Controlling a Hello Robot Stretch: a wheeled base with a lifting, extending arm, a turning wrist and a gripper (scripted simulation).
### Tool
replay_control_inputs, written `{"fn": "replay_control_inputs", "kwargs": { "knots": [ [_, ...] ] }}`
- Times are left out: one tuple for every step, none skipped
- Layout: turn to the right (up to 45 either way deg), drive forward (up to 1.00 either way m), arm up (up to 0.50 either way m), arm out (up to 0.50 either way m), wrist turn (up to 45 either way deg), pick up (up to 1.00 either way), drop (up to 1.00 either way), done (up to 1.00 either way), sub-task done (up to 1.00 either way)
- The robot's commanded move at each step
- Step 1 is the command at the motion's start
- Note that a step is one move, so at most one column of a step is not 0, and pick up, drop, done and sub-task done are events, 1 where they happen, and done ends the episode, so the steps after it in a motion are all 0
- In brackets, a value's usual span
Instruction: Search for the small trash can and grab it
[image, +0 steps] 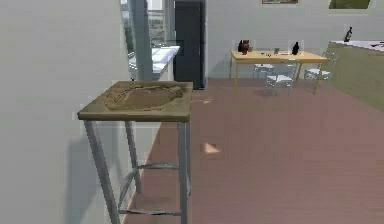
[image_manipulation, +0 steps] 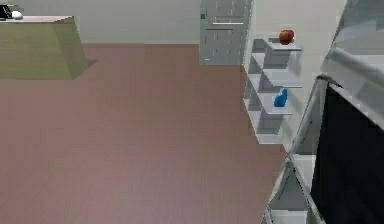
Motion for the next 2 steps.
{"fn": "replay_control_inputs", "kwargs": {
  "knots": [
    [0.0,0.05,0.00,0.00,0.0,0.00,0.00,0.00,0.00],
    [-45.0,0.00,0.00,0.00,0.0,0.00,0.00,0.00,0.00]
  ]
}}
